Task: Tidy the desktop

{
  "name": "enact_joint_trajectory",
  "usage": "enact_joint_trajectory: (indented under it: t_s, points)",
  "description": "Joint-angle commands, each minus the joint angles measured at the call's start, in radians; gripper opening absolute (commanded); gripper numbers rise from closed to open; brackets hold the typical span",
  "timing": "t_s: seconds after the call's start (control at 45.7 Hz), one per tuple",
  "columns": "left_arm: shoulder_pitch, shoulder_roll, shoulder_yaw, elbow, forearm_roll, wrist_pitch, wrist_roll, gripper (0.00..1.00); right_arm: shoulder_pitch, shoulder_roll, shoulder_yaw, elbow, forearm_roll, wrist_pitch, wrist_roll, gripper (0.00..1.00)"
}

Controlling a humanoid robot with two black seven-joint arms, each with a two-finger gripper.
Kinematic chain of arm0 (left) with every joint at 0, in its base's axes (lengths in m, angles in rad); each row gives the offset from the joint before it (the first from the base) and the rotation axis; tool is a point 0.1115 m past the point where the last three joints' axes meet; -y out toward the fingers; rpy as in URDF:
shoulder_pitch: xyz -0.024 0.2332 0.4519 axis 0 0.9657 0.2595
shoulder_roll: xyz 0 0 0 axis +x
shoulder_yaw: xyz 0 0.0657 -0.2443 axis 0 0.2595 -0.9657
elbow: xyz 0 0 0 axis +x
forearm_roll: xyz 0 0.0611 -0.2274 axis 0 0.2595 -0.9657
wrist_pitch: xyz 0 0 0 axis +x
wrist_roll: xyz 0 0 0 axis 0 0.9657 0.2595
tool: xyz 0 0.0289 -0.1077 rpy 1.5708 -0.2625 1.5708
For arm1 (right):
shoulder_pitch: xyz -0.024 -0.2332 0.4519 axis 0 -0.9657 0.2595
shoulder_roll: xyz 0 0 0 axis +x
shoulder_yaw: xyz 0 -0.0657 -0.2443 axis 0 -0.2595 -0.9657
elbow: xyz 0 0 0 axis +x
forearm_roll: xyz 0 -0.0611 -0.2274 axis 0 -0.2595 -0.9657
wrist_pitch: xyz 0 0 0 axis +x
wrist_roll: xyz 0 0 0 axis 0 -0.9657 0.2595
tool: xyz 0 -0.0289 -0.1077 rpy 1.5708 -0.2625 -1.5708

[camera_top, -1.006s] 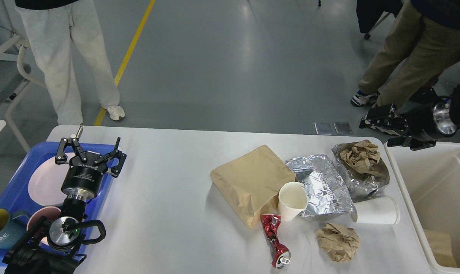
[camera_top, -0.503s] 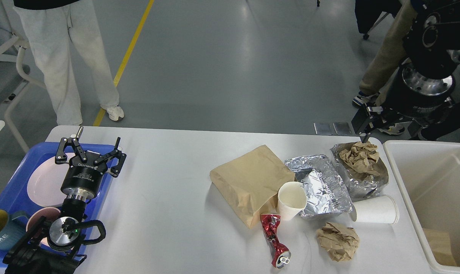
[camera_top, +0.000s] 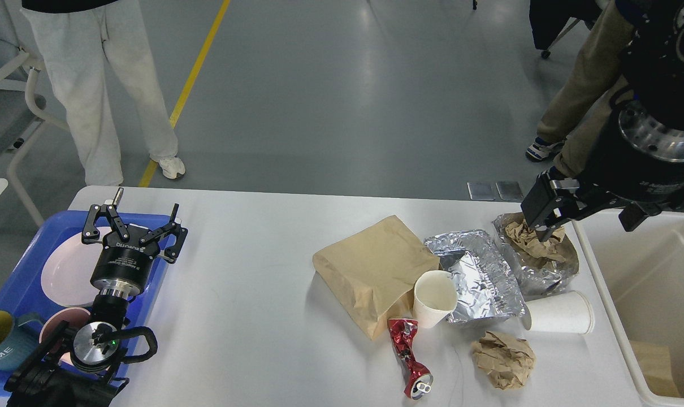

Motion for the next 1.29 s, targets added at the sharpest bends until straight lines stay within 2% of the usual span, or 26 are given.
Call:
enact_joint_trajectory:
  t_s: [0.0, 0.219, 0.328, 0.503, 0.525, 0.634, 0.744, 0.81, 1.006, 1.269]
  points:
    - [0.000, 0.000, 0.000, 0.000, 0.000, 0.000, 0.000, 0.96, -0.002, -0.001, 0.001, -0.007, 0.021, -0.003, 0.005, 1.00]
    - [0.000, 0.000, 0.000, 0.000, 0.000, 0.000, 0.000, 0.96, -0.089, 0.005, 0.125, -0.042, 0.130, -0.008, 0.006, 1.00]
    - [0.000, 0.000, 0.000, 0.000, 0.000, 0.000, 0.000, 0.96, -0.247, 0.012, 0.234, -0.122, 0.145, -0.100, 0.005, 1.00]
    - [0.000, 0.000, 0.000, 0.000, -0.001, 0.000, 0.000, 0.96, -0.517, 0.045, 0.385, -0.127, 0.305, -0.396, 0.000, 1.00]
    - [0.000, 0.000, 0.000, 0.000, 0.000, 0.000, 0.000, 0.96, -0.616, 0.073, 0.426, -0.133, 0.373, -0.487, 0.002, 1.00]
    - [0.000, 0.000, 0.000, 0.000, 0.000, 0.000, 0.000, 0.96, -0.793, 0.110, 0.532, -0.150, 0.457, -0.761, 0.002, 1.00]
    - [0.000, 0.000, 0.000, 0.000, 0.000, 0.000, 0.000, 0.96, -0.948, 0.122, 0.650, -0.191, 0.469, -0.944, -0.006, 1.00]
    - [0.000, 0.000, 0.000, 0.000, 0.000, 0.000, 0.000, 0.96, -1.023, 0.122, 0.707, -0.237, 0.471, -0.977, -0.007, 1.00]
    - [0.000, 0.000, 0.000, 0.000, 0.000, 0.000, 0.000, 0.96, -1.145, 0.159, 0.716, -0.361, 0.484, -1.016, -0.009, 1.00]
    - [0.000, 0.000, 0.000, 0.000, 0.000, 0.000, 0.001, 0.96, -1.225, 0.206, 0.709, -0.452, 0.472, -1.073, -0.007, 1.00]
